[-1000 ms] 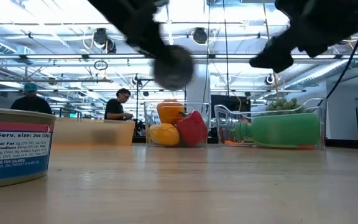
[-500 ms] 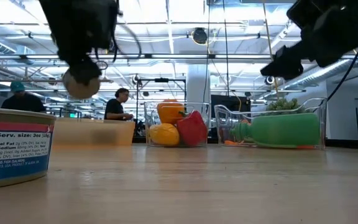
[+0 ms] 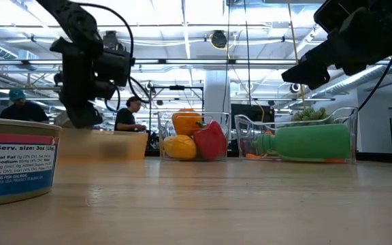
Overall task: Pick & Place Food Item
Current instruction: Put the green tuna can into the orange bin, then put the blue tuna can into the orange bin
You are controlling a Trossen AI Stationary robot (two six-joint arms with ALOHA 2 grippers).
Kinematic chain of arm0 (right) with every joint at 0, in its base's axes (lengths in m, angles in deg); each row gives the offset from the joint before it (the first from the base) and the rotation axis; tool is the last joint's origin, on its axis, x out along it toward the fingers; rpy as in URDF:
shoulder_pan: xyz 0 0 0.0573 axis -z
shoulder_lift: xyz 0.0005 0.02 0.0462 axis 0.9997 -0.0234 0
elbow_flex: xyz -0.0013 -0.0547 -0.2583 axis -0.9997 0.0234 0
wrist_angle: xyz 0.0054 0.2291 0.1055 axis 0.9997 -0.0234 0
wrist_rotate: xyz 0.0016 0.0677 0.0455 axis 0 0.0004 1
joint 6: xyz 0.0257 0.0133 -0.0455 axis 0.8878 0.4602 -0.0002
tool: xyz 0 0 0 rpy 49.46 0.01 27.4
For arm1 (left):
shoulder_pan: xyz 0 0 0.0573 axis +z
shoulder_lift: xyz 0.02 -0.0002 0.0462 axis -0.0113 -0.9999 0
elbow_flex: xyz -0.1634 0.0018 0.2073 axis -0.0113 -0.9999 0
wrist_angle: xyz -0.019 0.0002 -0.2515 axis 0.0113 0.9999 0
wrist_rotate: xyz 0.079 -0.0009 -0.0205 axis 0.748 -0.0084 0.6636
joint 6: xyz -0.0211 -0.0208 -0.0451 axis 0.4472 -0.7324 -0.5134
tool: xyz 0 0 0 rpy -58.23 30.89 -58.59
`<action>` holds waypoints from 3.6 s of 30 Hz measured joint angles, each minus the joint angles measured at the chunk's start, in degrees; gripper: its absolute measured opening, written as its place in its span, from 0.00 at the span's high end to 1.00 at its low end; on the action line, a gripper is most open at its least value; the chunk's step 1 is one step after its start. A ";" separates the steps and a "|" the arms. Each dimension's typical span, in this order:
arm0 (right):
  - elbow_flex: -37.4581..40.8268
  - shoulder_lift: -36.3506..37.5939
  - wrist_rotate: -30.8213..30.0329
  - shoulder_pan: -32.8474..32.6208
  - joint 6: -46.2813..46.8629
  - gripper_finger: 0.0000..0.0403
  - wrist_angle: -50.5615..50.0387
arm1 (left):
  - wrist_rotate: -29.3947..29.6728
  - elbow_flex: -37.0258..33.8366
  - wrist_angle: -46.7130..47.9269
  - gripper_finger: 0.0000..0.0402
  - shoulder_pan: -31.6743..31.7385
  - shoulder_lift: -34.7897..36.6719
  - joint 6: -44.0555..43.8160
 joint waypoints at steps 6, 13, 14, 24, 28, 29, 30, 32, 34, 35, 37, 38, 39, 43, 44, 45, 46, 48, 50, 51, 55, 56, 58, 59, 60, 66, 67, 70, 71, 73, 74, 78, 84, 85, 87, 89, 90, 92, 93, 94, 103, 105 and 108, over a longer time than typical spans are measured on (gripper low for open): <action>0.00 0.00 0.00 0.00 0.00 0.27 -0.02 | -2.35 -1.71 -9.31 0.62 4.03 0.17 8.78; 0.00 0.00 0.00 0.00 0.00 0.27 -0.05 | -6.67 -2.04 -10.00 0.45 4.48 -0.15 8.25; 0.00 0.00 0.00 0.00 0.00 0.27 -0.06 | -8.28 -2.05 -9.84 0.39 4.50 -0.06 8.59; 0.00 0.00 0.00 0.00 0.00 0.27 -0.48 | -9.59 -2.04 -7.86 0.10 4.50 -0.03 10.70; -0.02 0.00 0.00 0.00 0.15 0.27 -0.48 | -9.30 -2.04 -7.05 0.07 5.10 -0.04 10.37; -0.02 0.00 0.02 0.00 0.32 0.27 -0.48 | -9.81 -2.04 -6.99 0.07 5.12 -0.04 10.09; -0.02 0.00 0.02 0.00 0.38 0.27 -0.48 | -10.26 -2.01 -6.84 0.07 5.13 -0.04 9.86; -0.04 0.00 0.02 0.00 0.42 0.27 -0.48 | -11.21 -1.94 -6.36 0.07 5.07 -0.04 10.35; -0.04 0.00 0.02 0.00 0.42 0.27 -0.48 | -11.99 -1.88 -6.34 0.08 5.00 -0.03 9.87; -0.04 0.00 0.02 0.00 0.42 0.27 -0.48 | -12.09 -1.88 -6.27 0.08 4.98 0.03 9.72; -0.04 0.00 0.02 0.00 0.42 0.27 -0.48 | -12.44 -1.88 -6.19 0.09 4.99 0.57 9.70; -0.04 0.00 0.02 0.00 0.42 0.27 -0.48 | -12.62 -1.88 -6.22 0.10 5.00 0.98 9.85; -0.04 0.00 0.02 0.00 0.42 0.27 -0.48 | -12.70 -1.88 -6.22 0.10 4.98 1.42 10.15; -0.04 0.00 0.02 0.00 0.42 0.27 -0.50 | -13.11 -1.16 -6.18 0.11 4.92 4.40 9.88; -0.04 0.00 0.02 0.00 0.42 0.27 -0.50 | -13.27 -0.95 -6.34 0.11 4.93 5.31 9.85; -0.04 0.00 0.02 0.00 0.42 0.27 -0.50 | -13.91 -0.91 -6.55 0.10 4.94 6.30 9.92; -0.04 0.00 0.02 0.00 0.42 0.27 -0.50 | -14.69 -0.90 -6.50 0.10 4.97 7.28 10.10; -0.04 0.00 0.02 0.00 0.42 0.27 -0.50 | -15.39 -0.90 -6.36 0.09 4.96 9.20 10.37; -0.04 0.00 0.02 0.00 0.42 0.27 -0.52 | -18.21 -0.90 -6.40 0.09 4.94 11.38 7.88; -0.05 0.00 0.02 0.00 0.42 0.27 -0.51 | -21.13 -0.90 -6.63 0.09 4.94 12.62 5.76; -0.06 0.00 0.02 0.00 0.44 0.27 -0.52 | -36.25 -0.90 -6.95 0.10 3.56 16.94 -2.94; -0.04 0.00 0.02 0.00 0.44 0.27 -0.52 | -39.53 -0.90 -6.95 0.10 2.78 17.71 -5.64; -0.07 0.00 0.02 0.00 0.44 0.27 -0.52 | -44.44 -0.90 -6.79 0.11 0.91 18.52 -9.38; -0.06 0.00 0.02 0.00 0.44 0.27 -0.52 | -46.62 -0.92 -6.70 0.11 -0.12 18.63 -10.29; -0.06 0.00 0.03 0.00 0.44 0.27 -0.52 | -49.02 -0.92 -6.70 0.11 -1.39 18.68 -11.00; -0.07 0.00 0.20 0.00 0.44 0.27 -0.52 | -56.70 -0.92 -15.72 0.10 -15.73 18.29 -16.58; -0.07 0.00 0.20 0.00 0.44 0.27 -0.52 | -56.17 -0.92 -19.05 0.10 -18.88 18.08 -17.46; -0.07 0.00 0.22 0.00 0.44 0.27 -0.54 | -51.62 -0.94 -28.66 0.10 -29.18 17.30 -18.44; -0.07 0.00 0.22 0.00 0.44 0.27 -0.61 | -49.47 -0.91 -31.96 0.10 -32.58 16.37 -18.48; -0.07 0.00 0.22 0.00 0.44 0.27 -0.76 | -45.03 -0.92 -35.80 0.10 -39.02 14.03 -19.09; -0.07 0.00 0.22 0.00 0.45 0.27 -0.85 | -43.26 -1.00 -37.15 0.10 -41.76 12.69 -20.15; -0.07 0.00 0.22 0.00 0.87 0.27 -1.19 | -48.16 -1.02 -41.77 0.10 -49.34 7.15 -28.95; -0.09 -0.02 0.22 0.00 1.43 0.27 -1.37 | -58.24 -0.89 -53.85 0.10 -56.99 0.56 -45.27; -0.08 -0.02 0.22 0.00 2.00 0.27 -1.32 | -59.40 -0.86 -53.99 0.10 -58.14 -0.32 -47.39; -0.09 -0.02 0.22 -0.02 2.16 0.27 -1.30 | -63.24 -1.02 -52.16 0.10 -59.35 -1.94 -50.92; -0.09 -0.02 0.22 -0.09 2.16 0.27 -1.33 | -64.61 -1.03 -50.05 0.10 -59.65 -3.24 -52.35; -0.09 -0.02 0.22 -0.09 2.16 0.27 -1.26 | -64.42 -1.02 -48.70 0.10 -59.61 -3.60 -52.70; -0.09 -0.02 0.22 -0.11 2.19 0.27 -1.33 | -63.42 -1.01 -48.41 0.10 -59.19 -4.52 -51.85; -0.09 -0.02 0.24 -0.15 2.19 0.27 -1.33 | -62.52 -1.01 -48.33 0.10 -58.79 -4.97 -50.27; -0.09 -0.02 0.24 -0.17 2.19 0.27 -1.23 | -61.47 -1.03 -48.62 0.10 -58.19 -5.38 -48.55; -0.09 -0.02 0.24 -0.17 1.92 0.27 -1.33 | -55.33 -0.99 -62.37 0.10 -48.54 -10.32 -32.98; -0.09 -0.02 0.24 -0.17 1.86 0.27 -1.35 | -50.59 -0.97 -65.39 0.10 -45.63 -11.70 -27.28; -0.09 -0.02 0.24 -0.17 1.77 0.27 -1.56 | -44.56 -0.94 -71.75 0.10 -40.56 -14.48 -21.30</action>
